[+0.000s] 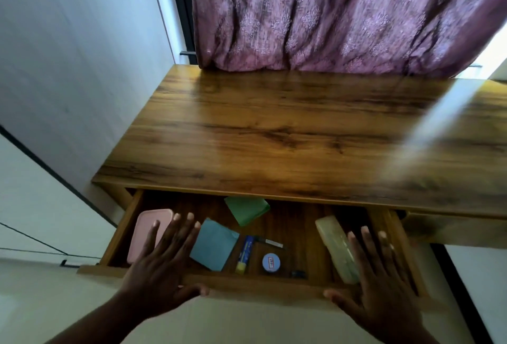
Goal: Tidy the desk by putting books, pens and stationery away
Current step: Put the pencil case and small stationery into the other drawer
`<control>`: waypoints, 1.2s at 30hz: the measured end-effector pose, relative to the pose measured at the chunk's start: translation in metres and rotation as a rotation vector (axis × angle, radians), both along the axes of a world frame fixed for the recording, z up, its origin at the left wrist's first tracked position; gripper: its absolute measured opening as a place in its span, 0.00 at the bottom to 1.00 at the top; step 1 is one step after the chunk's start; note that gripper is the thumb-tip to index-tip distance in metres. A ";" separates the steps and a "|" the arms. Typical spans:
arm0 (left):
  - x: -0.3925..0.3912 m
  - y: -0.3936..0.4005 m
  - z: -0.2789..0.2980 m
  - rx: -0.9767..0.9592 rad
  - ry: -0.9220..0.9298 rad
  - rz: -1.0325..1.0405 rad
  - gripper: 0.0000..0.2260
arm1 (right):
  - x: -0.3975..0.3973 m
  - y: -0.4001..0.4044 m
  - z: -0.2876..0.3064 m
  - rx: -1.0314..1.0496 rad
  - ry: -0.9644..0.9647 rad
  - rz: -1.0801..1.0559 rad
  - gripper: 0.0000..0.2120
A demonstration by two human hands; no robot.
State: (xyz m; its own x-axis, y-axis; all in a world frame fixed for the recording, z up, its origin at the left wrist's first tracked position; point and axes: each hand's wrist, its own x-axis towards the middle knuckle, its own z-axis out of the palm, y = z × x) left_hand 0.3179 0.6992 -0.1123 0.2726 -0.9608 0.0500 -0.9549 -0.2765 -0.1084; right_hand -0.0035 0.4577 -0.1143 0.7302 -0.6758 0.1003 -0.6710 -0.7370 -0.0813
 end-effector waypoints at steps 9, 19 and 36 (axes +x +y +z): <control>0.046 -0.079 0.014 0.054 -0.005 0.159 0.53 | 0.063 -0.076 0.007 -0.093 0.136 0.035 0.59; 0.065 -0.108 -0.009 -0.168 0.017 0.205 0.46 | 0.083 -0.101 -0.007 -0.160 0.059 0.005 0.50; 0.037 -0.112 -0.008 -0.407 0.348 0.170 0.39 | 0.049 -0.054 -0.012 -0.126 -0.034 -0.148 0.35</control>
State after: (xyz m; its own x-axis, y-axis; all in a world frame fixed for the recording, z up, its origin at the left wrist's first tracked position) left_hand 0.3547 0.5876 -0.1200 0.4882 -0.8241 0.2873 -0.8539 -0.3830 0.3525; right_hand 0.0458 0.4037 -0.1259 0.6188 -0.7559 0.2138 -0.7711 -0.6365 -0.0185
